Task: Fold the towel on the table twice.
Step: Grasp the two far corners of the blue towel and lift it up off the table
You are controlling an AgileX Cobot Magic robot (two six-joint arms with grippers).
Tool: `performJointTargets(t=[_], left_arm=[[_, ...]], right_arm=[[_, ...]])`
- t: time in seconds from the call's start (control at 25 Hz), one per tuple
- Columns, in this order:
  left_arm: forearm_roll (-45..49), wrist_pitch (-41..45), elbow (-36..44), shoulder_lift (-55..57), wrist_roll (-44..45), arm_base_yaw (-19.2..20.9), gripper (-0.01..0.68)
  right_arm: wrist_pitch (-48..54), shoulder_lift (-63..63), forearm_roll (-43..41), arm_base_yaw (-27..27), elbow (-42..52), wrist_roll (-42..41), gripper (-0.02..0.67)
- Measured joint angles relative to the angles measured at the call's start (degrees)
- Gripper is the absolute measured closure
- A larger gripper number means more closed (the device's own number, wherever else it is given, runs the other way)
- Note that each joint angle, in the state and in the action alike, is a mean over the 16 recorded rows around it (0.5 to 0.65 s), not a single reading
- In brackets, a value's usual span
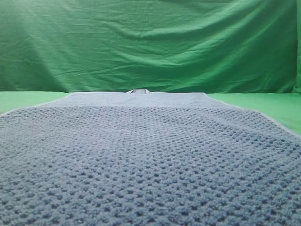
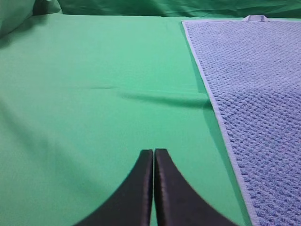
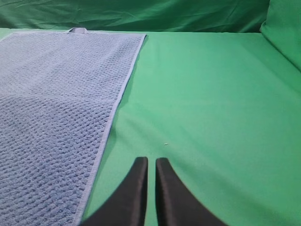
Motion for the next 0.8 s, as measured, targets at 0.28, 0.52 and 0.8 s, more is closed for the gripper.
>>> performJointTargets(t=[0.28,0.52,0.8], left_arm=[[-9.0,-5.2,0.0,0.0,0.0,0.0,0.673],[-19.5,-7.8,-1.8,0.0,0.8,0.0,0.673],[-25.8,-4.2,-8.8,2.3,5.2,0.0,0.673]], right_arm=[[-6.1,0.0,5.3,0.0,0.0,0.2,0.6],[-14.4,0.0,11.9,0.0,-0.5,0.4,0.6],[-18.2,3.3,17.1,0.0,-6.6,-0.3,0.6]])
